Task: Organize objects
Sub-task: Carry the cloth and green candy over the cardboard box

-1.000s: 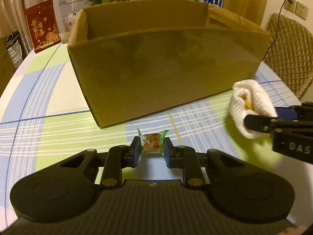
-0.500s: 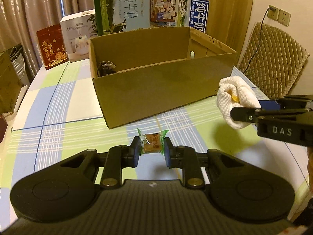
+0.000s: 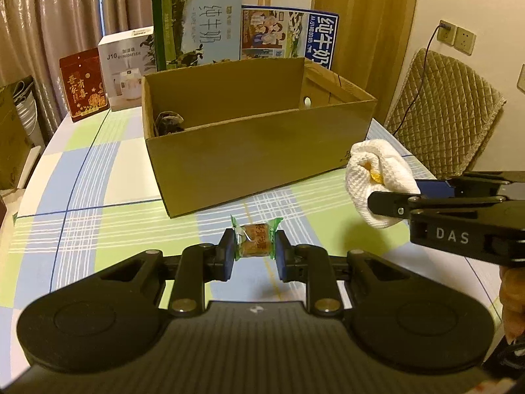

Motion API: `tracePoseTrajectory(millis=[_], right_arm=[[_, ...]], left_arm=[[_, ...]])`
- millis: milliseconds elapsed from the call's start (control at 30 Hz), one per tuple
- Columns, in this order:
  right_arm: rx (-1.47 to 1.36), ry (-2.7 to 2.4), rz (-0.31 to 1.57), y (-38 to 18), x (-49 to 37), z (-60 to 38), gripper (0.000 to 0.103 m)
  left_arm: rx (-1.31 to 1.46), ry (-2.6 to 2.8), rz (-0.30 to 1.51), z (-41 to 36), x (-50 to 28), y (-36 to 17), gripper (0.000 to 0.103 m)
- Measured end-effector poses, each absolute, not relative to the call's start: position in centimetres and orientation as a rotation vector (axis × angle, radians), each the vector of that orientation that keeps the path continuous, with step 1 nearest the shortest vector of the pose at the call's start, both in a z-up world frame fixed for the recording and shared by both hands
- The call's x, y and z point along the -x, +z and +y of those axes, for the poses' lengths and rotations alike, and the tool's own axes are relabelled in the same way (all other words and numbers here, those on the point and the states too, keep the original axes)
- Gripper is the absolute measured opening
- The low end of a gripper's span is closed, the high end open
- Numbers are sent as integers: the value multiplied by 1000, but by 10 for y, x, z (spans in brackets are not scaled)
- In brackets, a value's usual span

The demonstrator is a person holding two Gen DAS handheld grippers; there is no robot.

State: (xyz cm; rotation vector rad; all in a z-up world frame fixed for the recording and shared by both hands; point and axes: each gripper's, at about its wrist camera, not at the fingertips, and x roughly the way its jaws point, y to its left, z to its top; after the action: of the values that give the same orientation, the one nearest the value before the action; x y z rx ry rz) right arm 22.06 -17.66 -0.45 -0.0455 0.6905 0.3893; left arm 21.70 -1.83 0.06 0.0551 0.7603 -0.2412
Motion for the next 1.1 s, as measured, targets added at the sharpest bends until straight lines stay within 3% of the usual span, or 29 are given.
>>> tracePoseTrajectory(millis=[633, 1100], right_arm=[[44, 262, 553, 29, -241, -183, 37], [-61, 238, 448, 68, -316, -167, 37]], left_arm=[[-134, -202, 607, -20, -228, 39, 20], [-109, -171, 554, -22, -307, 65, 20]])
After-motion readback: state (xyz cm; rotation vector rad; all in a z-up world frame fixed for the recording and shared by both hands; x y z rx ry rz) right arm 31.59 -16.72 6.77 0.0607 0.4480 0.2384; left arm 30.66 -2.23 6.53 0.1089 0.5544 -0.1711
